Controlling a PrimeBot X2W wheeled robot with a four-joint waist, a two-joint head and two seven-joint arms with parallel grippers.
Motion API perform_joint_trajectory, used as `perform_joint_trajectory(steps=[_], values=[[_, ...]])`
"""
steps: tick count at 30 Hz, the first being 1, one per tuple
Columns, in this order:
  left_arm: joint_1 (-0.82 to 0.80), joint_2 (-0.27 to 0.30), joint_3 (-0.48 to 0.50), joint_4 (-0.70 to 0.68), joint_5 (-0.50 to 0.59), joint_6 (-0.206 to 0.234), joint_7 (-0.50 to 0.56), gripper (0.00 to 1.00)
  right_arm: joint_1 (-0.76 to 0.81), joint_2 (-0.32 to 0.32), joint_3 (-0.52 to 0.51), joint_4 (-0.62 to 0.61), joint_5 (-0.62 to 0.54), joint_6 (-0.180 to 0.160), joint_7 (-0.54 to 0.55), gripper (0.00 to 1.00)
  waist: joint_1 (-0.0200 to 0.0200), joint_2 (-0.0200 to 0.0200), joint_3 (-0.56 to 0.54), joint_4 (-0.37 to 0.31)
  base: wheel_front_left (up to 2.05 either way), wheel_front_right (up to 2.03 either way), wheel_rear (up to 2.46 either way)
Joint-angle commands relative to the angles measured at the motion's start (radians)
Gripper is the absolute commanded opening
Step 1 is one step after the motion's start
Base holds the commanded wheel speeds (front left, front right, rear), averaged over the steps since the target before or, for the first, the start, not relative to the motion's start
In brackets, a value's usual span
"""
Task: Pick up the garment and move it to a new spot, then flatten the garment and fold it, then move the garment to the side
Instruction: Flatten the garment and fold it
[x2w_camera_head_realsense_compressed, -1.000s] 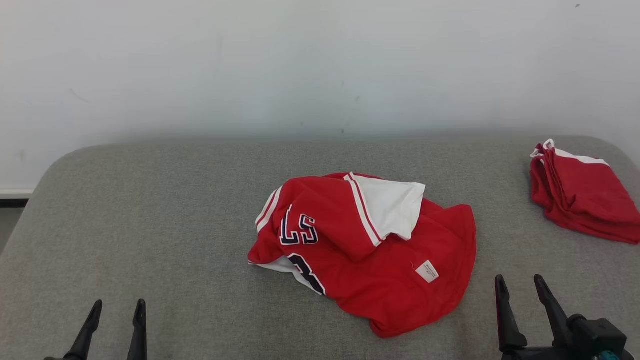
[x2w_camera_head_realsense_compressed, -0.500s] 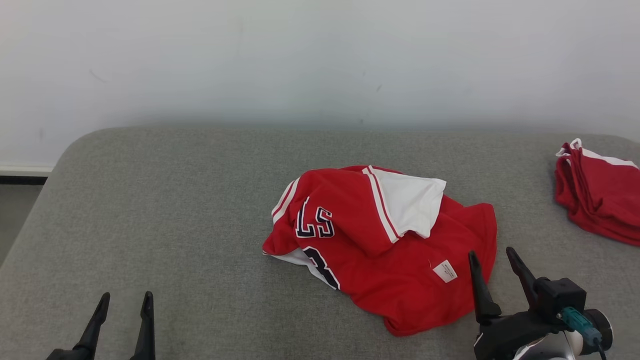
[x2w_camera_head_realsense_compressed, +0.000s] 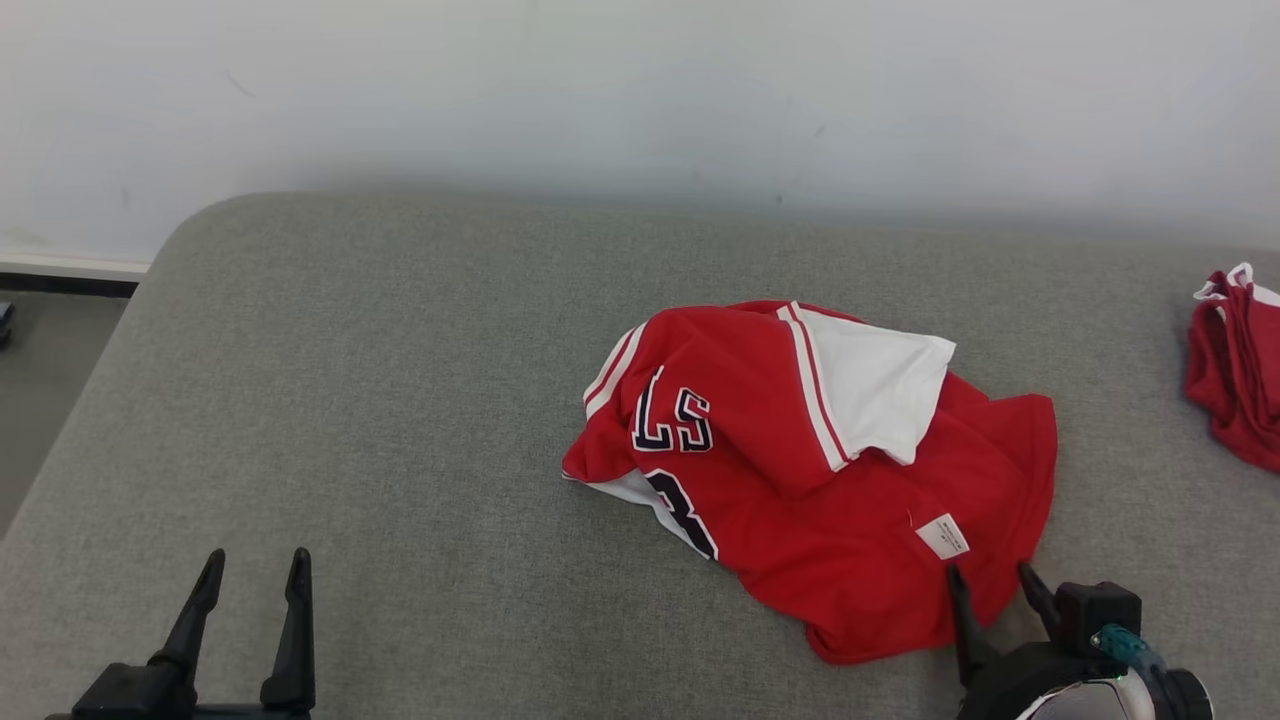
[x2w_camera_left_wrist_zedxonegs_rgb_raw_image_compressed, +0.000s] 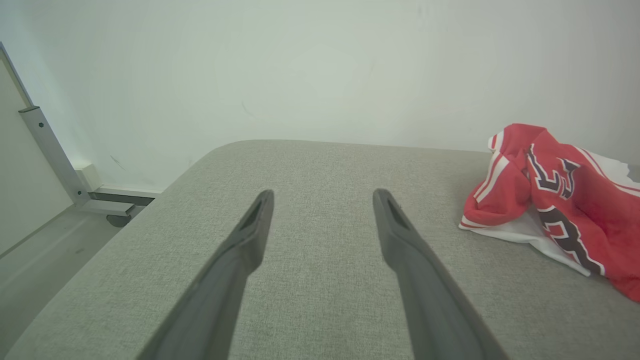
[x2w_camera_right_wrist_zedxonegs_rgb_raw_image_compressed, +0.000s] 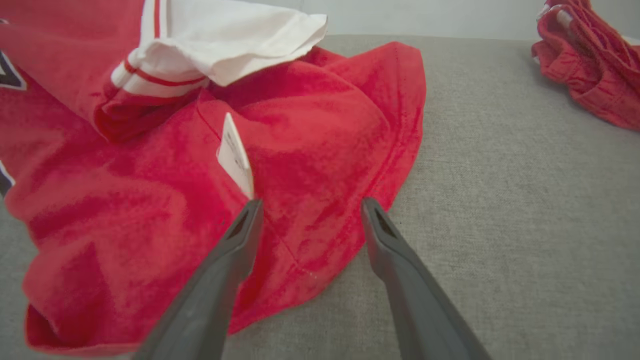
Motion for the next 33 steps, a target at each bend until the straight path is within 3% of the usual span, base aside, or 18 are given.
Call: perform_joint_trajectory(steps=[1, 9, 10, 11, 12, 13, 17, 21, 33], values=[[-0.011, -0.003, 0.002, 0.003, -0.008, 0.000, -0.005, 1.00, -0.014, -0.002, -0.004, 0.020, -0.005, -0.003, -0.007, 1.00, -0.0001, -0.0001, 0.010, 0.009, 0.00, 0.00, 0.00], [-0.026, -0.003, 0.007, 0.008, -0.003, -0.005, -0.006, 1.00, -0.060, 0.010, -0.026, 0.215, -0.006, -0.003, -0.048, 1.00, -0.0001, -0.0001, 0.023, 0.023, 0.00, 0.00, 0.00], [-0.027, -0.003, 0.007, 0.008, -0.002, -0.006, -0.006, 1.00, -0.062, 0.012, -0.024, 0.236, -0.002, -0.003, -0.048, 0.79, -0.0001, -0.0001, 0.023, 0.024, 0.00, 0.00, 0.00], [-0.027, -0.003, 0.009, 0.008, -0.001, -0.006, -0.006, 1.00, -0.065, 0.014, -0.019, 0.257, 0.000, -0.003, -0.049, 0.49, -0.0001, -0.0001, 0.023, 0.024, 0.00, 0.00, 0.00], [-0.027, -0.002, 0.010, 0.008, 0.001, -0.006, -0.006, 1.00, -0.068, 0.016, -0.013, 0.274, 0.002, -0.003, -0.051, 0.29, -0.0001, -0.0001, 0.023, 0.023, 0.00, 0.00, 0.00], [-0.026, -0.002, 0.012, 0.008, 0.003, -0.006, -0.006, 1.00, -0.072, 0.018, -0.009, 0.287, 0.003, -0.003, -0.056, 0.00, -0.0001, -0.0001, 0.021, 0.022, 0.00, 0.00, 0.00], [-0.010, -0.005, 0.019, 0.009, 0.009, -0.001, -0.006, 1.00, -0.079, 0.016, 0.003, 0.315, 0.000, -0.003, -0.082, 0.00, -0.0001, -0.0001, 0.002, 0.010, 0.00, 0.00, 0.00], [0.010, -0.011, 0.018, 0.007, 0.011, -0.001, -0.006, 1.00, -0.074, -0.005, -0.006, 0.262, -0.017, -0.003, -0.107, 0.00, -0.0001, -0.0001, -0.029, -0.012, 0.00, 0.00, 0.00], [0.048, -0.038, 0.005, -0.009, 0.018, 0.004, -0.006, 1.00, 0.170, -0.085, -0.021, -0.155, 0.021, -0.003, -0.086, 0.00, -0.0001, -0.0001, -0.093, -0.077, 0.00, 0.00, 0.00]])
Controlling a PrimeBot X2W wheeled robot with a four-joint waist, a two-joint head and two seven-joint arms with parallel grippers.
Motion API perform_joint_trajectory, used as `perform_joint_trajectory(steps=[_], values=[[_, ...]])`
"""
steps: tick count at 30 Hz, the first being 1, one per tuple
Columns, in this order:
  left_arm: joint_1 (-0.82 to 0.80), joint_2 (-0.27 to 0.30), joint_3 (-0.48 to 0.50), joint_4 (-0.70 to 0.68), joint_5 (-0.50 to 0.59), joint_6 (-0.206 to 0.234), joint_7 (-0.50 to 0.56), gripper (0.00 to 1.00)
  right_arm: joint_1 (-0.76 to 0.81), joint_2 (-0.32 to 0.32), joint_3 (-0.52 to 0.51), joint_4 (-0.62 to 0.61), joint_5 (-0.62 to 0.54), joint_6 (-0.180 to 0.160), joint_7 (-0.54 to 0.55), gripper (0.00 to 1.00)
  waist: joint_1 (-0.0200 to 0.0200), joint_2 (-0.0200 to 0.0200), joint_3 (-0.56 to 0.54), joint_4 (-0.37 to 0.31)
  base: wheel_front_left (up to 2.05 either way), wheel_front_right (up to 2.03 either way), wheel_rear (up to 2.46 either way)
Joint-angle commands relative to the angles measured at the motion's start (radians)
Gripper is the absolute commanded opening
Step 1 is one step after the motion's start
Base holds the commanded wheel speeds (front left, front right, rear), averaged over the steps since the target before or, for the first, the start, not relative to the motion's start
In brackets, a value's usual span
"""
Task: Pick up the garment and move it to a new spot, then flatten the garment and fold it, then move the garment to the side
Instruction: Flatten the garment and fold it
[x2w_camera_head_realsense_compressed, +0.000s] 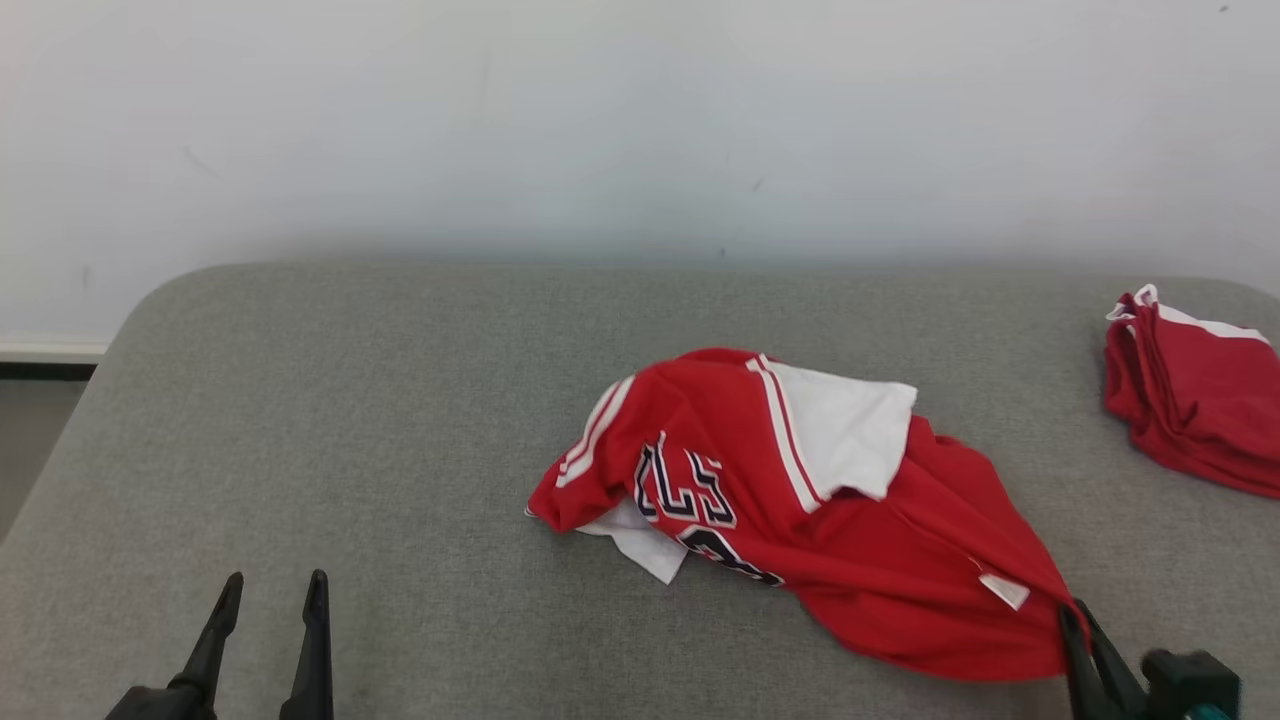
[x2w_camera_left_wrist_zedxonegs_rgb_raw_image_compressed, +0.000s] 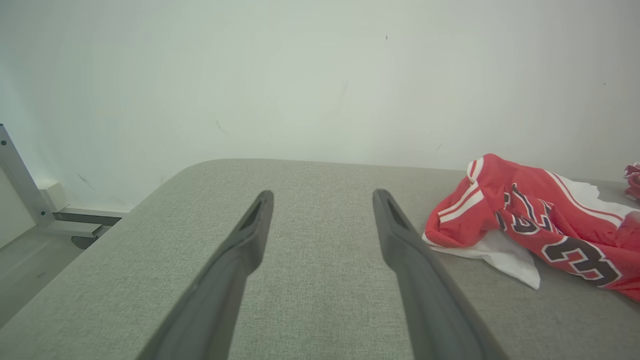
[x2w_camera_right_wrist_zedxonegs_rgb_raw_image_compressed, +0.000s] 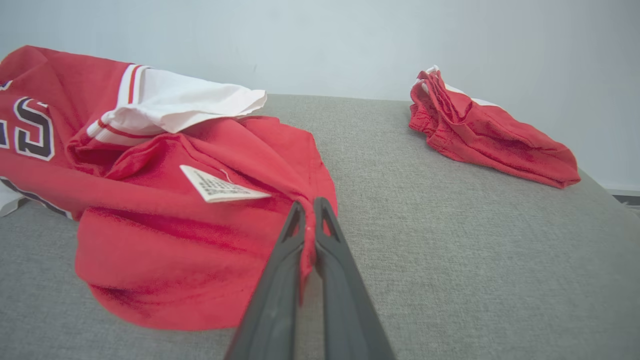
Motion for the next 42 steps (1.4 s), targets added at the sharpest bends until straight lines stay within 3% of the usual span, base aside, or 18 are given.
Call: perform_joint_trajectory(steps=[1, 7, 9, 10, 23, 29, 42], values=[[0.016, -0.005, 0.000, -0.002, 0.002, 0.000, -0.003, 1.00, 0.071, -0.018, -0.018, -0.073, 0.018, -0.003, 0.032, 0.00, 0.0000, -0.0001, -0.017, -0.018, 0.00, 0.00, 0.00], [0.025, -0.009, 0.001, -0.005, 0.003, 0.000, -0.003, 1.00, 0.189, -0.024, -0.049, -0.203, 0.052, -0.003, 0.111, 0.00, 0.0000, -0.0001, -0.024, -0.027, 0.00, 0.00, 0.00], [0.031, -0.010, 0.002, -0.004, 0.003, 0.000, -0.003, 1.00, 0.204, -0.021, -0.054, -0.241, 0.054, -0.003, 0.120, 0.89, 0.0000, -0.0001, -0.027, -0.030, 0.00, 0.00, 0.00], [0.033, -0.009, 0.002, -0.004, 0.002, 0.000, -0.003, 1.00, 0.209, -0.016, -0.053, -0.253, 0.059, -0.003, 0.123, 1.00, 0.0000, -0.0001, -0.028, -0.032, 0.00, 0.00, 0.00], [0.034, -0.003, 0.003, -0.014, 0.009, 0.002, -0.003, 1.00, 0.193, 0.043, -0.035, -0.425, 0.025, -0.003, 0.082, 1.00, 0.0000, -0.0001, -0.041, -0.031, 0.00, 0.00, 0.00], [0.019, -0.001, 0.002, -0.013, 0.011, 0.000, -0.003, 1.00, 0.185, 0.064, -0.014, -0.445, 0.023, -0.003, 0.078, 1.00, 0.0000, -0.0001, -0.022, -0.041, 0.00, 0.00, 0.00], [-0.377, 0.030, -0.238, 0.092, -0.019, -0.037, 0.048, 1.00, 0.140, 0.084, 0.013, -0.434, 0.014, -0.003, 0.074, 1.00, 0.0000, -0.0001, 0.092, -0.172, 0.00, 0.00, 0.00]])
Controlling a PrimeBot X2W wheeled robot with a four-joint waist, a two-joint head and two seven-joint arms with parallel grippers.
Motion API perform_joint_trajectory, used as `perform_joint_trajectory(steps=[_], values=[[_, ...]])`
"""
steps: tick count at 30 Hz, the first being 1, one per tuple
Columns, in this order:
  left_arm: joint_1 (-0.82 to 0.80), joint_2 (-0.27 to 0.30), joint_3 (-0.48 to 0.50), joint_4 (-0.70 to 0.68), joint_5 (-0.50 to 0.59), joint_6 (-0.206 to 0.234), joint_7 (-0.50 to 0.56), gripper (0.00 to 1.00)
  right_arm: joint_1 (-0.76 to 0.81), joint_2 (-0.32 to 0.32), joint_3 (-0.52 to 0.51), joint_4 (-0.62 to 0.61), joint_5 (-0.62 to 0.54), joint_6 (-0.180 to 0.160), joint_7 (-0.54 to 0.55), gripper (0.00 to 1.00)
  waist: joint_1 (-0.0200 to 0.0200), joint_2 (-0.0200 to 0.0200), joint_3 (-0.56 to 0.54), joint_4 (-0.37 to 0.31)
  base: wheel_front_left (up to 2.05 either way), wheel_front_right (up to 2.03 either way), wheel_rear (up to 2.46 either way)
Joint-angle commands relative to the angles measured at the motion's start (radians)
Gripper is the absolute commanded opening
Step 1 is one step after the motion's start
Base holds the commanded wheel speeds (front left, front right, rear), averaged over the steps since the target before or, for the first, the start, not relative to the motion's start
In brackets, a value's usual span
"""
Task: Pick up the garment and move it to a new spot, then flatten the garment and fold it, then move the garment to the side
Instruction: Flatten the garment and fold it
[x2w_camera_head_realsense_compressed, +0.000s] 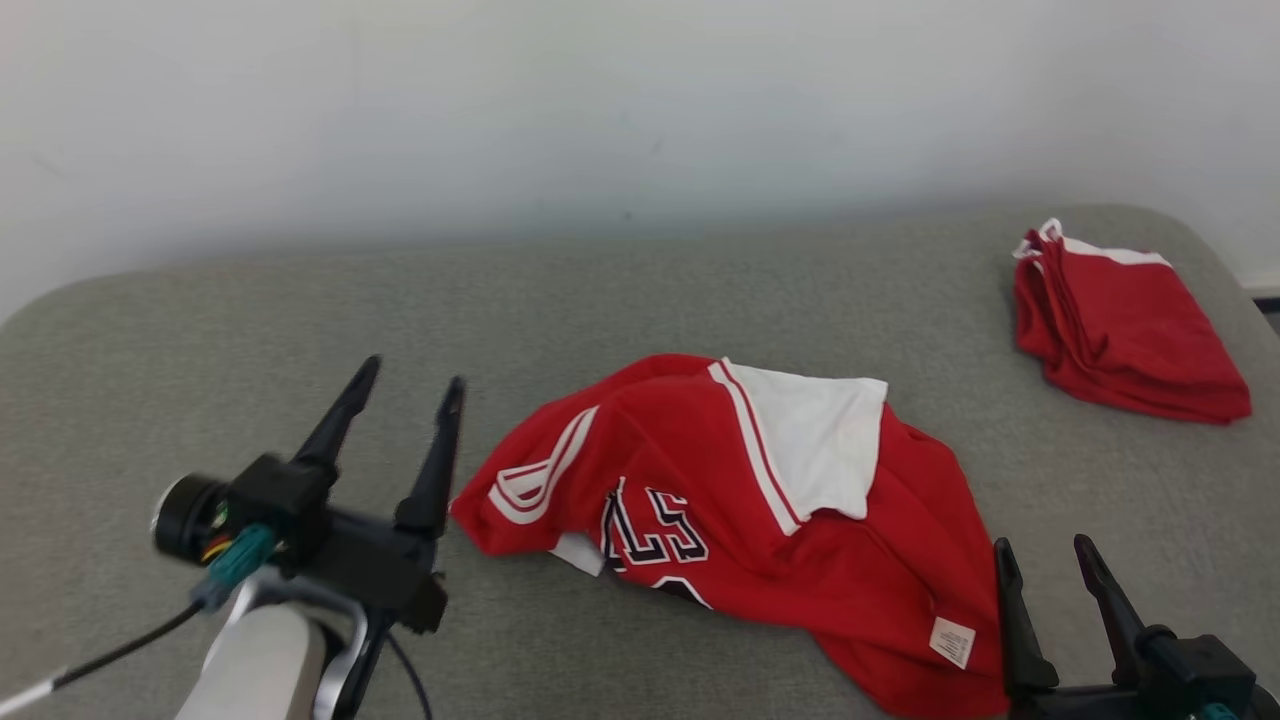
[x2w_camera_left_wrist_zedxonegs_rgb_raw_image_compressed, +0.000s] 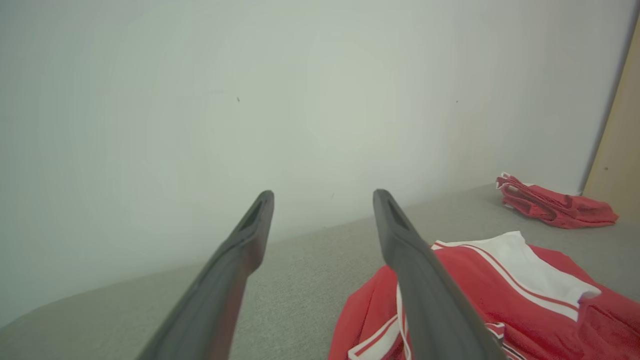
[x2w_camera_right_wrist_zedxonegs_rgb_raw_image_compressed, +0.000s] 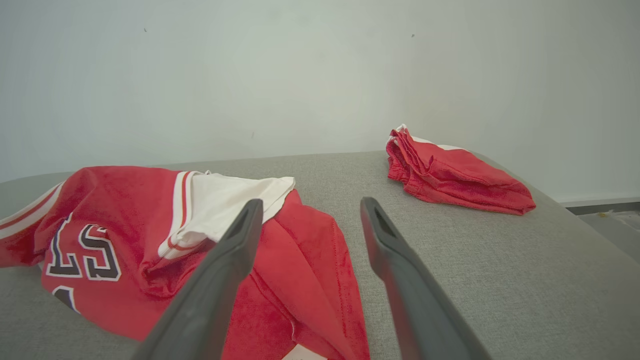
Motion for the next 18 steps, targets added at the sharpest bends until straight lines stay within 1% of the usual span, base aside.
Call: perform_joint_trajectory(steps=[1, 4, 5, 9, 15, 16, 18], values=[[-0.052, 0.010, -0.049, 0.028, -0.027, -0.001, 0.002, 1.00, -0.010, 0.003, -0.002, 0.007, -0.007, -0.003, -0.008, 1.00, -0.0001, -0.0001, 0.059, -0.064, 0.00, 0.00, 0.00], [-0.133, 0.034, -0.139, 0.081, -0.073, 0.000, 0.013, 1.00, -0.024, 0.005, 0.000, 0.024, -0.001, -0.003, -0.016, 1.00, -0.0001, -0.0001, 0.084, -0.097, 0.00, 0.00, 0.00], [-0.133, 0.034, -0.139, 0.081, -0.073, 0.000, 0.013, 1.00, -0.024, 0.005, 0.000, 0.024, -0.001, -0.003, -0.016, 1.00, -0.0001, -0.0001, 0.084, -0.097, 0.00, 0.00, 0.00], [-0.212, 0.063, -0.246, 0.155, -0.154, -0.001, 0.057, 1.00, -0.033, 0.007, 0.002, 0.047, 0.004, -0.003, -0.023, 1.00, -0.0001, -0.0001, 0.103, -0.131, 0.00, 0.00, 0.00], [-0.289, 0.102, -0.399, 0.248, -0.289, 0.000, 0.166, 1.00, -0.048, 0.007, 0.011, 0.069, 0.021, -0.003, -0.038, 1.00, -0.0001, -0.0001, 0.117, -0.165, 0.00, 0.00, 0.00], [-0.318, 0.116, -0.444, 0.271, -0.325, 0.000, 0.200, 1.00, -0.052, 0.007, 0.015, 0.074, 0.023, -0.003, -0.040, 1.00, -0.0001, -0.0001, 0.119, -0.172, 0.00, 0.00, 0.00], [-0.339, 0.129, -0.483, 0.300, -0.356, 0.000, 0.237, 1.00, -0.055, 0.007, 0.017, 0.079, 0.024, -0.003, -0.039, 1.00, -0.0001, -0.0001, 0.120, -0.179, 0.00, 0.00, 0.00]])
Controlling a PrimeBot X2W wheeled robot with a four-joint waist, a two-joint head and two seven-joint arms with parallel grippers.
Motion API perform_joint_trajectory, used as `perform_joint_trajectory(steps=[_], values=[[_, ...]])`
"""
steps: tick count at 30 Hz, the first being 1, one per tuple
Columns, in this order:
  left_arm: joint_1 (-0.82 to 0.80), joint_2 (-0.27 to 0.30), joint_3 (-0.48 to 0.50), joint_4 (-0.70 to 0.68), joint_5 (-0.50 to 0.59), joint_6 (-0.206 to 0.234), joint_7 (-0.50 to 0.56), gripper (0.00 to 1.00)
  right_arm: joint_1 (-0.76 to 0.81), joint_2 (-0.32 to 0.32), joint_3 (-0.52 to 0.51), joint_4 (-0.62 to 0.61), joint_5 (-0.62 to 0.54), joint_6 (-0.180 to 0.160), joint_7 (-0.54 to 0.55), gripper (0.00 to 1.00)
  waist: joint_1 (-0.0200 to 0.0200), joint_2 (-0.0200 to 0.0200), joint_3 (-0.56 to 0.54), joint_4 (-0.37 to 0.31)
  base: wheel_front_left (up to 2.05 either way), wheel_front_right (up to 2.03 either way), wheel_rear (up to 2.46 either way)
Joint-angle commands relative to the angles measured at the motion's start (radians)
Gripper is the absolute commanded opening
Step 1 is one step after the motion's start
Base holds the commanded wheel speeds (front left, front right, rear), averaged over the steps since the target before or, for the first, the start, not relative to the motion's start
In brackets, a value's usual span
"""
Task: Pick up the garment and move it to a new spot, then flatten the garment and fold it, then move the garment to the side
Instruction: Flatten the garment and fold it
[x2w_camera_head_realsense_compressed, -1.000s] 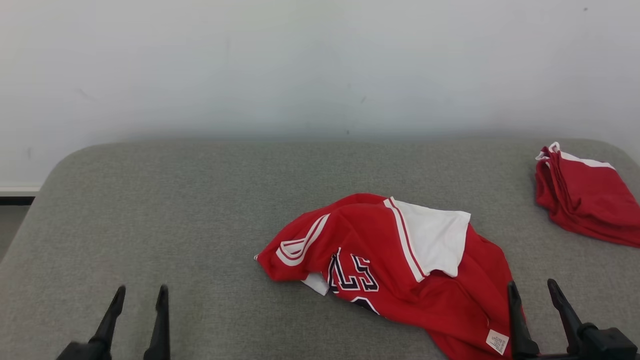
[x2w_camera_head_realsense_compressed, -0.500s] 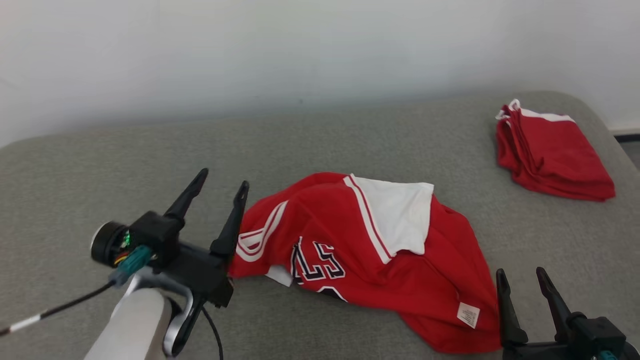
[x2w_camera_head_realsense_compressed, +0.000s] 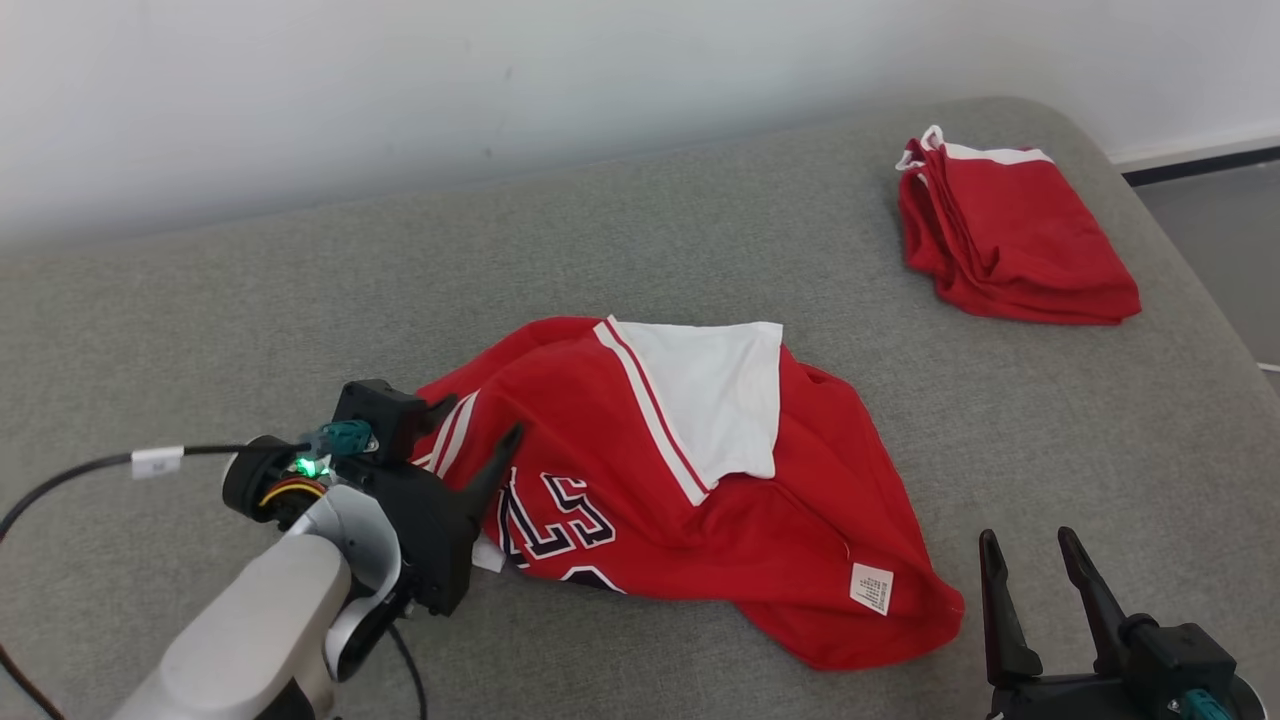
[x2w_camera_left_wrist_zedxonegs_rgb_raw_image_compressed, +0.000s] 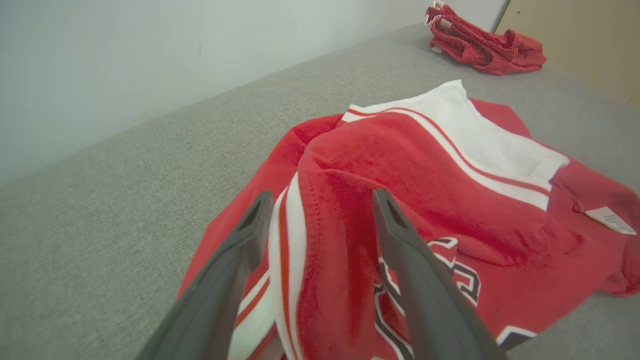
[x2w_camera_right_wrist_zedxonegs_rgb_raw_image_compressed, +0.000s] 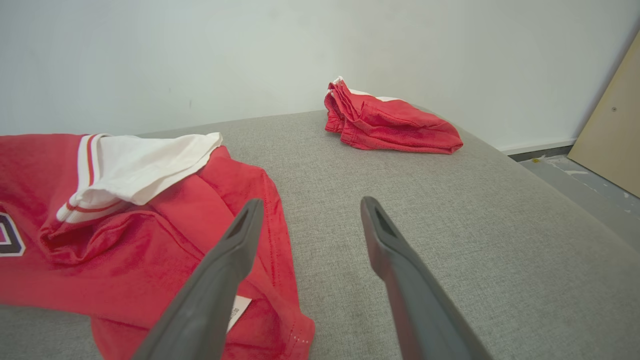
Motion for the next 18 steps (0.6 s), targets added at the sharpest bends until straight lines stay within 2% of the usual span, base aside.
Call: perform_joint_trajectory(steps=[1, 6, 8, 9, 18], values=[[-0.018, 0.010, -0.010, 0.014, -0.012, 0.002, 0.011, 1.00, -0.007, 0.002, 0.002, 0.002, 0.004, -0.003, -0.005, 1.00, -0.0002, -0.0001, 0.008, -0.013, 0.00, 0.00, 0.00], [-0.060, 0.003, -0.088, 0.083, -0.082, 0.002, 0.085, 1.00, -0.011, 0.002, 0.004, 0.009, 0.006, -0.003, -0.007, 1.00, -0.0002, -0.0001, 0.008, -0.023, 0.00, 0.00, 0.00], [-0.077, 0.002, -0.110, 0.103, -0.099, 0.002, 0.084, 0.31, -0.012, 0.002, 0.003, 0.012, 0.007, -0.003, -0.009, 1.00, -0.0002, -0.0001, 0.008, -0.025, 0.00, 0.00, 0.00], [-0.085, 0.004, -0.132, 0.109, -0.089, 0.002, 0.079, 0.00, -0.013, 0.002, 0.002, 0.012, 0.006, -0.003, -0.011, 1.00, -0.0002, -0.0001, 0.007, -0.025, 0.00, 0.00, 0.00], [-0.164, -0.024, -0.123, 0.166, -0.042, 0.002, -0.201, 0.00, 0.003, 0.002, -0.018, 0.006, -0.007, -0.003, -0.009, 1.00, -0.0002, -0.0001, -0.028, 0.038, 0.00, 0.00, 0.00]])
